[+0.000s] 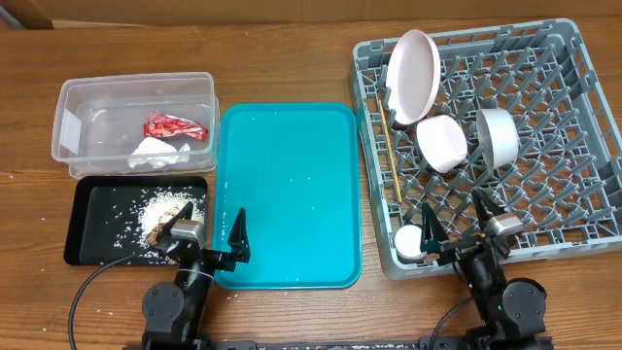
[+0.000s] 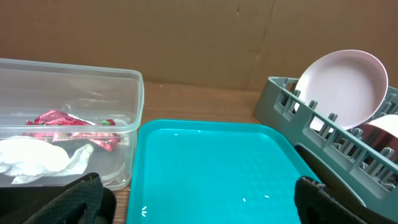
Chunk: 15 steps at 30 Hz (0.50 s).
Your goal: Sort waste into correct bins and load items into the dishwasher
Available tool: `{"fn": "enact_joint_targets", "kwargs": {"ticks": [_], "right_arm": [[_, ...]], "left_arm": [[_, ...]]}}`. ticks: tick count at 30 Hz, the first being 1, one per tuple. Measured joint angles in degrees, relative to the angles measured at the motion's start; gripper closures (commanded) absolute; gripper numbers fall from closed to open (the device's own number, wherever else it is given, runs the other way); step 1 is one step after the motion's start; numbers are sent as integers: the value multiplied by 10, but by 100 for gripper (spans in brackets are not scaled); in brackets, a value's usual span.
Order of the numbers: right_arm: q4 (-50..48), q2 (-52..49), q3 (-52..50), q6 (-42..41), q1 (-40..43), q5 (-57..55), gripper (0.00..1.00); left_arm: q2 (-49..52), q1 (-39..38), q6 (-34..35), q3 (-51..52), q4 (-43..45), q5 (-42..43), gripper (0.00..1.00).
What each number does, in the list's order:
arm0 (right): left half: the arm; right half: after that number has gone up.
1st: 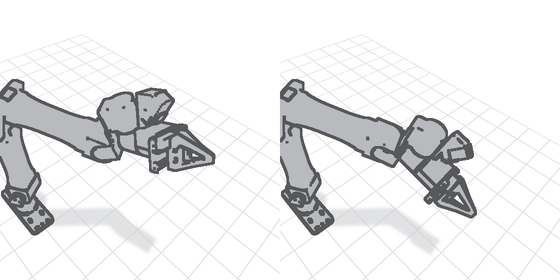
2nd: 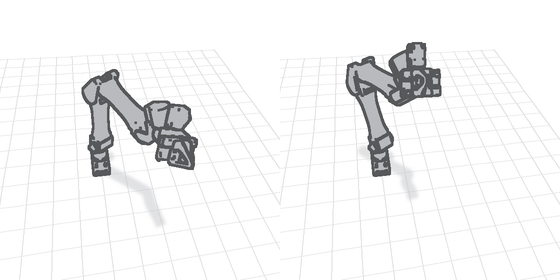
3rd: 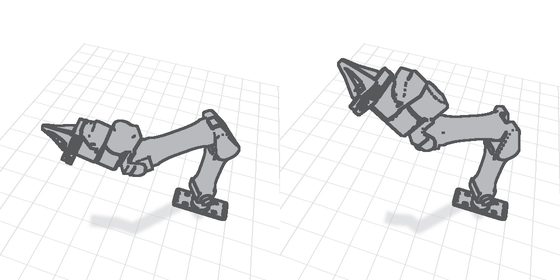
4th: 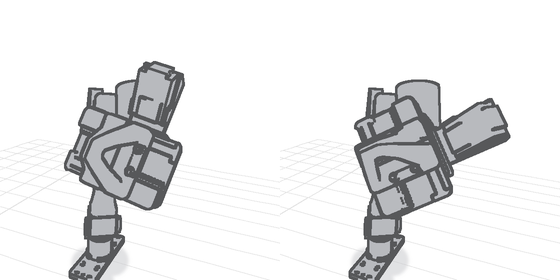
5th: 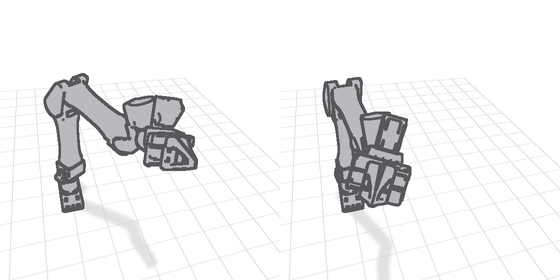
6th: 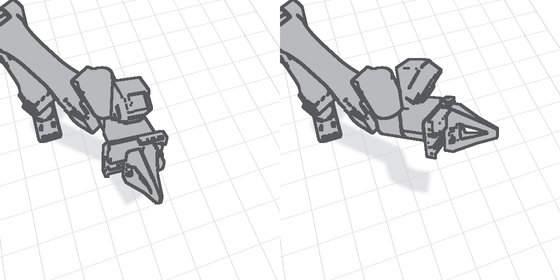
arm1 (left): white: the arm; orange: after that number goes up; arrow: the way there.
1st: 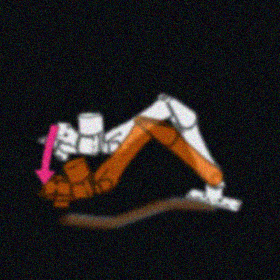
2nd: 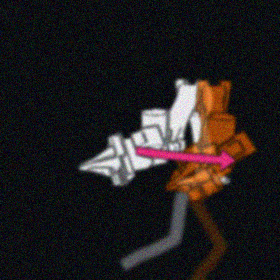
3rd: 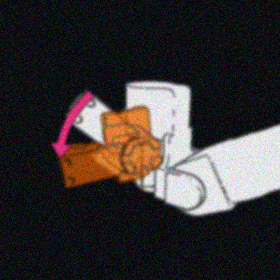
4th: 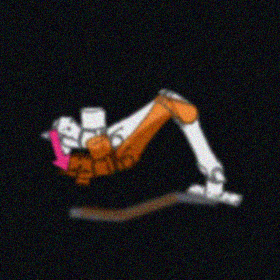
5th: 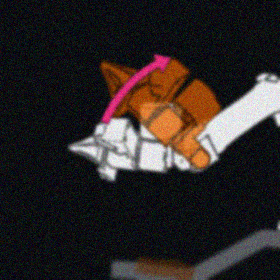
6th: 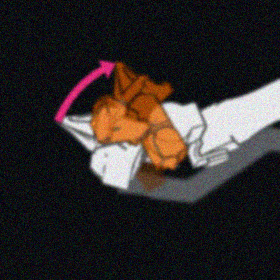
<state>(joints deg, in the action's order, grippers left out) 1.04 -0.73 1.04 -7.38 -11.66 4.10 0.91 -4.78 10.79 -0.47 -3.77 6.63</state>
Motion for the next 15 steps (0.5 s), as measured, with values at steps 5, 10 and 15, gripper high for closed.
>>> {"fn": "enact_joint_targets", "kwargs": {"ticks": [5, 10, 15], "right_arm": [[37, 0, 0, -1, 0, -1, 0], [37, 0, 0, -1, 0, 0, 0], [37, 0, 0, -1, 0, -1, 0]], "left_arm": [[0, 0, 0, 0, 0, 0, 0], [0, 0, 0, 0, 0, 0, 0], [0, 0, 0, 0, 0, 0, 0]]}}
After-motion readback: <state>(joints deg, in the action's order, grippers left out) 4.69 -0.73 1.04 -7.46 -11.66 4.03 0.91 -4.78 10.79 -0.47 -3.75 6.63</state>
